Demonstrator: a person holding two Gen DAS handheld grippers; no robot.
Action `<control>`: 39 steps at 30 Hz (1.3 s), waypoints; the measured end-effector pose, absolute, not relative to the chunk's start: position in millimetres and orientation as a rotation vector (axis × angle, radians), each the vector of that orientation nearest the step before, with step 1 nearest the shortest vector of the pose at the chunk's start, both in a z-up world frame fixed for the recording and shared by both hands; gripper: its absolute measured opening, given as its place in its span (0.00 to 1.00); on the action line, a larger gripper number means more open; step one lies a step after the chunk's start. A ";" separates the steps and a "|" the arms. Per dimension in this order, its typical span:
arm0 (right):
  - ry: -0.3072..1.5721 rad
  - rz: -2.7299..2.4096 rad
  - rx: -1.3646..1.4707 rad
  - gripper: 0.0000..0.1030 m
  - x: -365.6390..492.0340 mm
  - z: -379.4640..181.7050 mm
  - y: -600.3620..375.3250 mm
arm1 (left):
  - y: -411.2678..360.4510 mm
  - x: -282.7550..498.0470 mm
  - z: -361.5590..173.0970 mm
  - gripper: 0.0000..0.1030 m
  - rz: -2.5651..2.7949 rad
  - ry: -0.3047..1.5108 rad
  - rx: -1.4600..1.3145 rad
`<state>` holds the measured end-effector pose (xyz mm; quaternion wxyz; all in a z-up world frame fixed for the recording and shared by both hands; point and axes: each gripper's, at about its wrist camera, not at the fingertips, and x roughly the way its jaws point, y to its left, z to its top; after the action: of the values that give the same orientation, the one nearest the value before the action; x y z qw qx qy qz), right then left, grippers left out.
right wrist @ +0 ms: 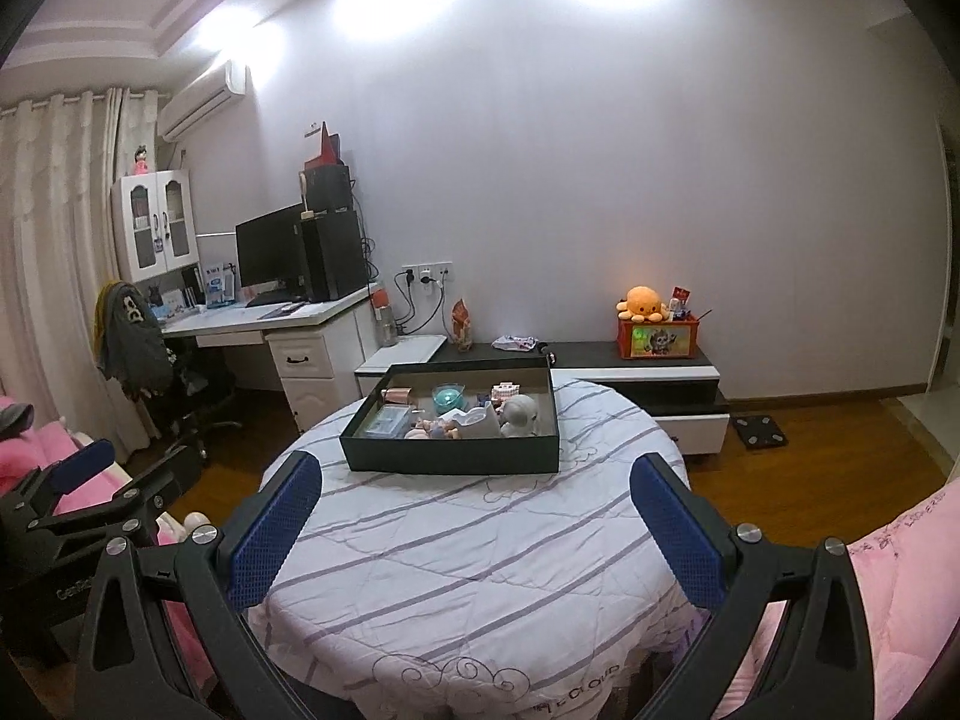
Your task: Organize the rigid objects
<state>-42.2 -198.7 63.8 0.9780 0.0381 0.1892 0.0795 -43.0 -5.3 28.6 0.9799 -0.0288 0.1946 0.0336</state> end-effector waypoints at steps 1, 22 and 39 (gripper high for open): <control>0.384 0.157 0.080 1.00 -41.1 62.8 -199.9 | -7.5 -42.8 28.3 1.00 0.065 0.393 -0.051; 0.401 0.146 0.072 1.00 -37.3 54.6 -190.0 | -9.8 -39.9 17.8 1.00 0.056 0.418 -0.052; 0.402 0.148 0.067 1.00 -37.3 54.6 -185.4 | -5.3 -37.7 20.2 1.00 0.044 0.431 -0.061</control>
<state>-37.3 -185.4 54.6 0.9766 0.0334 0.1995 0.0736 -37.7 -5.3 20.2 0.9762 -0.0301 0.2138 0.0218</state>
